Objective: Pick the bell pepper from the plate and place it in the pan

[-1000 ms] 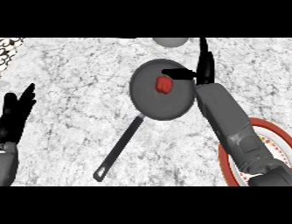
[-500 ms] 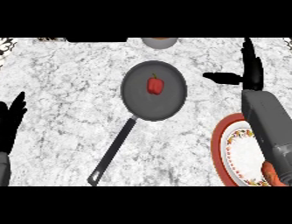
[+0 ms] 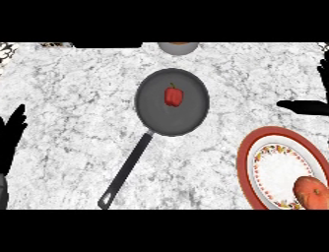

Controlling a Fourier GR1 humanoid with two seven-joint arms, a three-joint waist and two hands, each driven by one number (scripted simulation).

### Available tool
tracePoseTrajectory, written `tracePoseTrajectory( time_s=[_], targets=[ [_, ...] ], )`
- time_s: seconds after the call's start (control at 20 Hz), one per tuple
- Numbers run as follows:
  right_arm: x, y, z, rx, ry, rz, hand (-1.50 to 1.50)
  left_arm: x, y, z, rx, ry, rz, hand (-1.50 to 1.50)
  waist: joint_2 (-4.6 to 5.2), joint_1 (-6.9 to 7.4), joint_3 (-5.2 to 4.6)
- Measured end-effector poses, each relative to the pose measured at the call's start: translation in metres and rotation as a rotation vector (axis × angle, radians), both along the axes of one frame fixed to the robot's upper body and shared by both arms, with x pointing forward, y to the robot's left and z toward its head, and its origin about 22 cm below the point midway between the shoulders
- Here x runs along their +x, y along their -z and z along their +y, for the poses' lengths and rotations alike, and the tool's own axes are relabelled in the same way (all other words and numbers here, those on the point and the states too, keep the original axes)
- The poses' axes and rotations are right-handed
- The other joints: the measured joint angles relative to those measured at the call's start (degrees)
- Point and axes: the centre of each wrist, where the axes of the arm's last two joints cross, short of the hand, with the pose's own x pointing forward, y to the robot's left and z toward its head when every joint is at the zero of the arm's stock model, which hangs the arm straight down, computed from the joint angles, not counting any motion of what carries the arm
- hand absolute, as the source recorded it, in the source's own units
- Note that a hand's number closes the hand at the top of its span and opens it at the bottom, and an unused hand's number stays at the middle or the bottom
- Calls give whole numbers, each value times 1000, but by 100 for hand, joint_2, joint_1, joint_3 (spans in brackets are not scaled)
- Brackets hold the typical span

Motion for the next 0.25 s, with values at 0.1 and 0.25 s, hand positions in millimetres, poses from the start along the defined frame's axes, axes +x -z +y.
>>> tracePoseTrajectory(
  time_s=[0.1, 0.25],
  targets=[
    [-14, -2, -15, -5, -7, 1, -150, 3, -1, -1, 1, 2, -2, 0, 7, 11, -1],
    [-36, -5, -45, -15, -13, -4, -150, 0, -1, 0, -1, 5, 1, 0, 15, 34, 1]
  ],
)
